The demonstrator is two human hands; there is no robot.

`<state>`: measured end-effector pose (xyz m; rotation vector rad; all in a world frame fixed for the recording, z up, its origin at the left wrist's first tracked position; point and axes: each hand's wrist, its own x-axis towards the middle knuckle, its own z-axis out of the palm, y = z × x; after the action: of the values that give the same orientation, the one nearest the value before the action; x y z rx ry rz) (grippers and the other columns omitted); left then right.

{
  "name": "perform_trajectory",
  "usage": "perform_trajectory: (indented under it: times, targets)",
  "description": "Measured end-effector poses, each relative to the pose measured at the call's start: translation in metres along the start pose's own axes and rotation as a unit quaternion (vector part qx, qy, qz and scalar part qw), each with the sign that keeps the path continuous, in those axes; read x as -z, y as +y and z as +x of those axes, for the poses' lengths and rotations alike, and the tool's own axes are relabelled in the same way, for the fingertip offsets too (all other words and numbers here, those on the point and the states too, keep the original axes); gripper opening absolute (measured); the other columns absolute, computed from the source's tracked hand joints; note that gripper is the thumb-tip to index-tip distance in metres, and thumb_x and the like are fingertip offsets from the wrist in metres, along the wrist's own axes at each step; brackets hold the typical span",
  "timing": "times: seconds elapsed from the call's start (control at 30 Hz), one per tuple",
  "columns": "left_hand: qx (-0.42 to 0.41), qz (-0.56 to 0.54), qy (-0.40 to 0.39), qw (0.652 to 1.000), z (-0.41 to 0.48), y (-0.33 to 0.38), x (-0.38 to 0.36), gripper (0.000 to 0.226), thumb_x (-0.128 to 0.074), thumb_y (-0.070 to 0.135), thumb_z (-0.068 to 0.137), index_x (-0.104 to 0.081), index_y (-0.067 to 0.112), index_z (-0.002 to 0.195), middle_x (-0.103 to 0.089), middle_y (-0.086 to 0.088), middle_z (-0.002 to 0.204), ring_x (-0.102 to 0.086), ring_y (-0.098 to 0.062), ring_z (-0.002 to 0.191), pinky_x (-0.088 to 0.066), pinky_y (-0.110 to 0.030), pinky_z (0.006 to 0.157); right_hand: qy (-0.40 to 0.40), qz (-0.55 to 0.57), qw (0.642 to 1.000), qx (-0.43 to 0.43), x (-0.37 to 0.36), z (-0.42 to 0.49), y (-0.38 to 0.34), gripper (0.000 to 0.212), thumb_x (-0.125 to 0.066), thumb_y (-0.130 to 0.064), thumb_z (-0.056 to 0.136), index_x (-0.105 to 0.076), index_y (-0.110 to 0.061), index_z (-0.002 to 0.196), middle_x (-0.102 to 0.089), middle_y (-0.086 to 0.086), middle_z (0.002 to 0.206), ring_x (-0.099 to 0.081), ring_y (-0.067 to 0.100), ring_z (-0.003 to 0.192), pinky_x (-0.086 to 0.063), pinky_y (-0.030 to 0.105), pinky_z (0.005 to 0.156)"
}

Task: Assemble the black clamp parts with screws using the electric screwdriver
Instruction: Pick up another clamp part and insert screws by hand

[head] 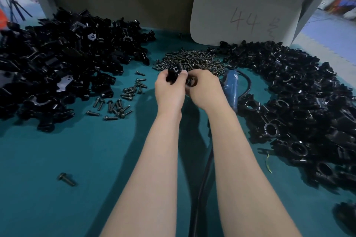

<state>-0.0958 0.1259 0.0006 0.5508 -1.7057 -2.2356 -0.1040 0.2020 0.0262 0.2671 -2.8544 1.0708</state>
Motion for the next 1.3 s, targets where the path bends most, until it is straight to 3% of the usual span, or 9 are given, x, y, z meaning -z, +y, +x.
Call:
perform_trajectory:
  times: [0.1,0.17,0.27,0.43,0.57,0.67,0.9,1.1,1.3]
  targets:
    - [-0.007,0.003,0.0,1.0,-0.0021,-0.0018,-0.0031,0.031,-0.065,0.019,0.09,-0.057,0.011,0.12,-0.067,-0.007,0.108,-0.062,-0.021,0.09,-0.052,-0.035,0.086,0.03,-0.006,1.0,0.002,-0.0061,-0.001,0.0013,0.014,-0.053,-0.01,0.088,-0.064,-0.016,0.094,-0.061,0.005,0.083,-0.055,0.024,0.079,-0.042,0.029,0.067]
    - [-0.008,0.011,0.0,1.0,-0.0034,-0.0028,-0.0054,0.028,-0.064,0.018,0.09,-0.057,0.013,0.117,-0.067,-0.007,0.11,-0.065,-0.023,0.1,-0.053,-0.038,0.092,0.039,0.007,0.999,-0.009,-0.0079,-0.0012,0.0024,0.02,-0.048,-0.008,0.088,-0.066,-0.015,0.095,-0.06,0.004,0.078,-0.055,0.024,0.075,-0.041,0.028,0.064]
    - [-0.018,-0.006,-0.007,1.0,-0.0047,-0.0021,-0.0079,0.014,-0.064,0.014,0.09,-0.057,0.02,0.1,-0.067,-0.005,0.105,-0.065,-0.019,0.094,-0.054,-0.033,0.087,0.054,0.025,0.998,-0.02,-0.0078,-0.0009,0.0033,0.025,-0.045,-0.007,0.087,-0.068,-0.014,0.095,-0.062,0.007,0.078,-0.057,0.025,0.071,-0.044,0.029,0.061]
    - [-0.026,-0.035,-0.046,0.998,-0.0009,0.001,-0.0024,0.025,-0.065,0.009,0.088,-0.052,0.03,0.092,-0.064,-0.006,0.103,-0.06,-0.016,0.081,-0.05,-0.027,0.076,0.054,0.014,0.998,-0.001,-0.007,-0.0004,0.0025,0.025,-0.049,-0.008,0.088,-0.049,-0.02,0.067,-0.054,0.001,0.067,-0.049,0.02,0.064,-0.036,0.027,0.054]
    - [-0.065,0.006,-0.091,0.994,-0.0006,0.0027,-0.0003,0.025,-0.061,0.013,0.093,-0.056,0.024,0.114,-0.064,-0.001,0.11,-0.061,-0.014,0.1,-0.049,-0.028,0.092,0.055,0.014,0.998,-0.001,-0.0019,-0.0002,0.0011,0.024,-0.048,-0.009,0.089,-0.049,-0.017,0.067,-0.055,0.003,0.067,-0.047,0.019,0.06,-0.036,0.027,0.051]
    - [-0.097,0.037,-0.09,0.991,-0.0013,0.001,-0.0027,0.032,-0.059,0.015,0.095,-0.055,0.015,0.127,-0.064,-0.002,0.116,-0.059,-0.013,0.106,-0.048,-0.025,0.094,0.057,0.011,0.998,0.0,0.0002,-0.0015,0.0012,0.023,-0.047,-0.01,0.09,-0.053,-0.014,0.068,-0.056,0.004,0.067,-0.045,0.016,0.056,-0.035,0.024,0.047]
    - [-0.113,0.05,-0.072,0.99,-0.0021,-0.005,-0.0071,0.022,-0.055,0.017,0.096,-0.051,0.024,0.117,-0.058,0.014,0.1,-0.055,0.003,0.09,-0.045,-0.014,0.078,0.056,0.032,0.998,-0.016,-0.0021,-0.0016,0.0004,0.022,-0.043,-0.008,0.093,-0.063,-0.008,0.085,-0.059,0.004,0.072,-0.052,0.019,0.063,-0.047,0.027,0.057]
    - [-0.129,0.041,-0.067,0.988,-0.0028,-0.0046,-0.0058,0.023,-0.058,0.016,0.095,-0.055,0.021,0.117,-0.061,0.012,0.101,-0.058,0.002,0.093,-0.047,-0.008,0.078,0.06,0.035,0.997,-0.019,-0.0008,0.0,0.0016,0.022,-0.043,-0.007,0.091,-0.064,-0.008,0.084,-0.057,0.001,0.068,-0.049,0.015,0.058,-0.042,0.022,0.051]
    - [-0.127,0.039,-0.06,0.989,-0.0056,-0.0024,-0.005,0.021,-0.059,0.015,0.094,-0.056,0.024,0.113,-0.063,0.007,0.105,-0.06,-0.01,0.103,-0.05,-0.027,0.094,0.058,0.041,0.997,-0.018,-0.0019,-0.0001,0.0014,0.022,-0.044,-0.007,0.091,-0.06,-0.013,0.078,-0.055,-0.002,0.065,-0.049,0.013,0.058,-0.041,0.02,0.05]
